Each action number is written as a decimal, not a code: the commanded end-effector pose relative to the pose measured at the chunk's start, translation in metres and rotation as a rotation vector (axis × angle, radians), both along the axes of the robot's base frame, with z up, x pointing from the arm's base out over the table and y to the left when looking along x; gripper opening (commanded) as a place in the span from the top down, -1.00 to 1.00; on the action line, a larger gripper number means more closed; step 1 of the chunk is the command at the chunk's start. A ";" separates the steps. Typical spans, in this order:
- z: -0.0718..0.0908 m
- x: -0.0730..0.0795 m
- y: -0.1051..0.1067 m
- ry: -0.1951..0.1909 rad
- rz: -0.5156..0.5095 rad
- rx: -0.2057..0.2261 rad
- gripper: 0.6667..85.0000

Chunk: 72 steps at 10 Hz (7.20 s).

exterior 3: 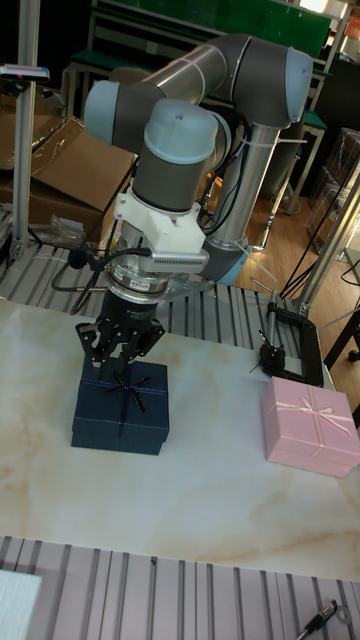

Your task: Open a box

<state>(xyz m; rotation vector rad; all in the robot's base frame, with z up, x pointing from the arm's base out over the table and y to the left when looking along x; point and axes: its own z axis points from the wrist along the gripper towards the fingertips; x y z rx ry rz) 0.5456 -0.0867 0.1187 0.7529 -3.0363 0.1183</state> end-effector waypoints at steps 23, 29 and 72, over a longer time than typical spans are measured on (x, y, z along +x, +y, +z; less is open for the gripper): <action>-0.031 0.009 0.047 -0.008 0.542 0.144 -0.12; -0.043 -0.002 0.057 -0.006 0.642 0.171 -0.15; 0.022 -0.028 0.061 0.037 0.525 0.079 0.98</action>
